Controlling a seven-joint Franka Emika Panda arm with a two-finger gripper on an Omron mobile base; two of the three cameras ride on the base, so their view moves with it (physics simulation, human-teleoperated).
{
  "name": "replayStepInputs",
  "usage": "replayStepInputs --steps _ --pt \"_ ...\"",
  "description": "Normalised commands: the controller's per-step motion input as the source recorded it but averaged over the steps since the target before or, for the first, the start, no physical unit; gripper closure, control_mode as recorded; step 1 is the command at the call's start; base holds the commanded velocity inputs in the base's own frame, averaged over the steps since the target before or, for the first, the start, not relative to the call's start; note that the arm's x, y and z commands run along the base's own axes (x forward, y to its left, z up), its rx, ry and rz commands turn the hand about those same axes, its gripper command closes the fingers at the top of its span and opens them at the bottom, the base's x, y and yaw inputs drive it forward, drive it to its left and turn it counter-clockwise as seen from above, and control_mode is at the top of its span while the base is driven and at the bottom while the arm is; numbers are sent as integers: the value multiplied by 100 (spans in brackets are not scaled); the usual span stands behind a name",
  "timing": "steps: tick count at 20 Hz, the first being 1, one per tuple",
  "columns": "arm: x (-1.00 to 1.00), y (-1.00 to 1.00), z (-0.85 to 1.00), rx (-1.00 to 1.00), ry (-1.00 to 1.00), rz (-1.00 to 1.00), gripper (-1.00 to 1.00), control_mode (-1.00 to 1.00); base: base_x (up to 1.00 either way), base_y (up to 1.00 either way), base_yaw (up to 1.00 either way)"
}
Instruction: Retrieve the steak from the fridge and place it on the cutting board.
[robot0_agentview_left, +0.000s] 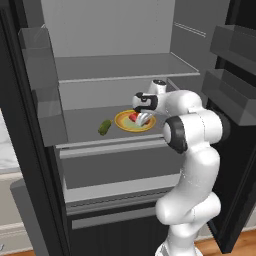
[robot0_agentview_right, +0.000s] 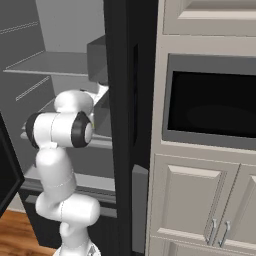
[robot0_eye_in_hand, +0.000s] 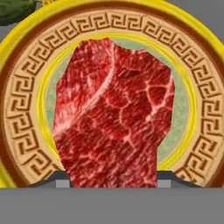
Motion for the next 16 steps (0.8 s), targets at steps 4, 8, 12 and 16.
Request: replayStepInputs --steps 4,8,12,16 --pt "-56 0 15 0 -11 -5 100 -100 0 0 0" --pt "-79 0 24 0 -10 -10 100 -100 0 0 0" --pt "-82 0 29 0 -4 -14 100 -100 0 0 0" --pt "-99 0 29 0 0 -25 100 -100 0 0 0"
